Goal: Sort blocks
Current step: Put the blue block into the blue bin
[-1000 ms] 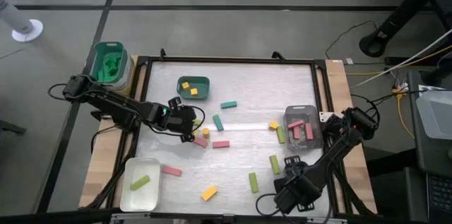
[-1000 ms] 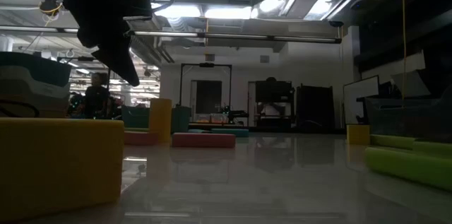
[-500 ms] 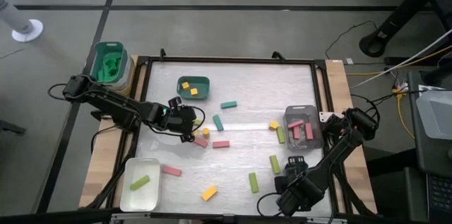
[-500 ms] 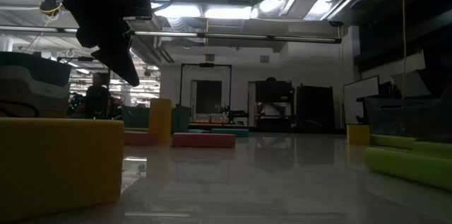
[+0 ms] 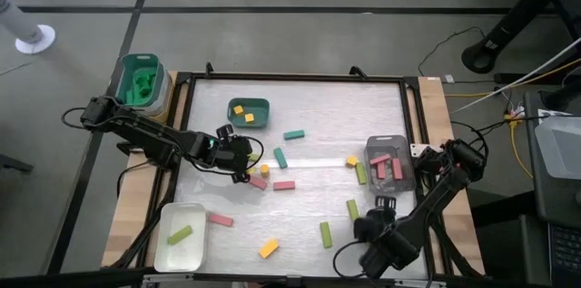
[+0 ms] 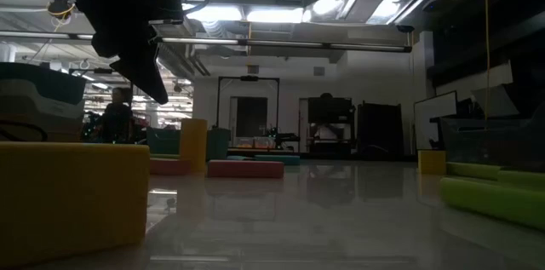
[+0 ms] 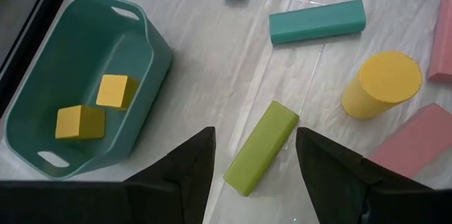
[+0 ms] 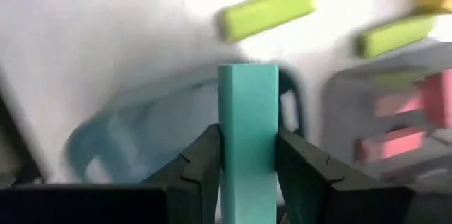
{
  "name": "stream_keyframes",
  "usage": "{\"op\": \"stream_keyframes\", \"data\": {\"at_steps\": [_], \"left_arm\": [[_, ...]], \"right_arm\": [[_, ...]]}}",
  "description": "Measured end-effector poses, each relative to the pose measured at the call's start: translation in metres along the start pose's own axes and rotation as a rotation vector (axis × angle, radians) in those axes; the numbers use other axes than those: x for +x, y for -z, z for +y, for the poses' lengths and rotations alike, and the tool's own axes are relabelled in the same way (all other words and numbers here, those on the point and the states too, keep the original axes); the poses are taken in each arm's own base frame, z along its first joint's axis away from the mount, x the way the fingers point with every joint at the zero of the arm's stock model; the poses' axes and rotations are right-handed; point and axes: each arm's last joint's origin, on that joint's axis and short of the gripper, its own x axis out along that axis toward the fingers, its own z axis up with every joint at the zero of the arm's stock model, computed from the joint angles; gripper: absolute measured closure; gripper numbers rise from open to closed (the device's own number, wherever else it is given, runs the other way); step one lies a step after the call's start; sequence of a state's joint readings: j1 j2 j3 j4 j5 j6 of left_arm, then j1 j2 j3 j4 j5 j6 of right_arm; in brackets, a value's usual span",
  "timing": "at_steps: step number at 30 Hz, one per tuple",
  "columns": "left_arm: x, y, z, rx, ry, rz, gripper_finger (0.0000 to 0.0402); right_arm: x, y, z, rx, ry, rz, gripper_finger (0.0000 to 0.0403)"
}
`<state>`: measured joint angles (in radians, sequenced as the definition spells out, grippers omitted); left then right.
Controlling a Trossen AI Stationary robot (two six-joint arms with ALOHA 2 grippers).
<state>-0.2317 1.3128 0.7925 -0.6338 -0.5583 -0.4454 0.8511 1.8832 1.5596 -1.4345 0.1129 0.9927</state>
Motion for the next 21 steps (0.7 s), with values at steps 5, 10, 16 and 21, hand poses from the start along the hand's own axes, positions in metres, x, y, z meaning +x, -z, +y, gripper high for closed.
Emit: {"op": "stream_keyframes", "data": {"at_steps": [5,10,16,21], "left_arm": [[0.0001,0.0001,0.0000,0.000,0.000,0.000,0.0215],[0.0000,0.0000,0.0000,0.000,0.000,0.000,0.0215],[0.0000,0.0000,0.0000,-0.001,0.000,0.000,0.0215],[0.0001,0.0000,0.0000,-0.002,0.000,0.000,0.0215]], "right_arm": [[0.0016,-0.0021,-0.0014,0.015,-0.005,0.013,0.0283],[0.0012,0.0014,0.0012,0.012,-0.073,0.112,0.0283],[0.0009,0.0030,0.0022,0.012,-0.108,0.166,0.0283],[0.0012,0.0020,0.0006,0.029,-0.066,0.120,0.0283]]}}
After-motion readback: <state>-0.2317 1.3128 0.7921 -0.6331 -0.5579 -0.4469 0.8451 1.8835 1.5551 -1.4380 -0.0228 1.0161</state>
